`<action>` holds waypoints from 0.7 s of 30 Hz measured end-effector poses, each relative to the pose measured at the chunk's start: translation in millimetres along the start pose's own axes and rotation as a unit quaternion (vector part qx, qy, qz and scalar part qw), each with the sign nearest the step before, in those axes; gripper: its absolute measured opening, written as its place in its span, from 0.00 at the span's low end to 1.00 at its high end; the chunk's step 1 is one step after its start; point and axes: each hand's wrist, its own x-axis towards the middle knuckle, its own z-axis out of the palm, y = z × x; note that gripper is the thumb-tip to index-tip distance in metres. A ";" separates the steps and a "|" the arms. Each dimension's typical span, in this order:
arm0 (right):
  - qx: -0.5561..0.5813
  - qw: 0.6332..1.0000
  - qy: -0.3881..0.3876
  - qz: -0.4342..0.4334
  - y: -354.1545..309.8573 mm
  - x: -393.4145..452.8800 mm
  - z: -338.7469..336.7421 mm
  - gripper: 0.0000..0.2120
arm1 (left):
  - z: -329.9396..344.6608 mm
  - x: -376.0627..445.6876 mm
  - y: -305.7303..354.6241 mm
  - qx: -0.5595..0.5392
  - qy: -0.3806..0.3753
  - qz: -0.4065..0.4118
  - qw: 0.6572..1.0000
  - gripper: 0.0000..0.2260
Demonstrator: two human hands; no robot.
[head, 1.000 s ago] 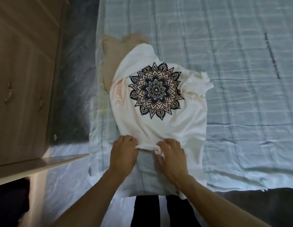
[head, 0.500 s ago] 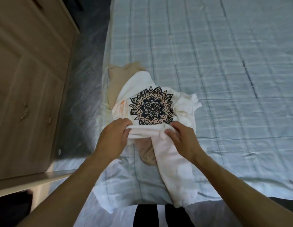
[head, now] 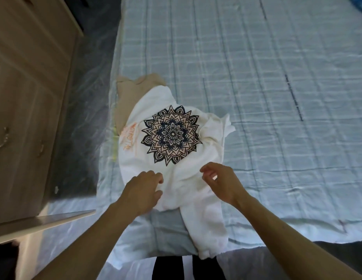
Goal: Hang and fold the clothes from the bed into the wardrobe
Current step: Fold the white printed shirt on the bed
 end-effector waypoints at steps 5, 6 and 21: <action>-0.048 0.994 0.017 0.093 56.9 -4.9 -7.9 0.10 | 26.3 26.2 34.9 -0.032 0.018 0.021 0.999 0.19; -0.065 0.993 0.014 0.101 65.7 -5.4 -6.1 0.14 | 33.3 30.7 42.1 -0.030 0.018 0.028 0.999 0.21; -0.007 0.999 0.005 0.052 57.1 14.5 -5.1 0.27 | 22.0 14.9 60.0 -0.114 0.209 0.009 0.971 0.14</action>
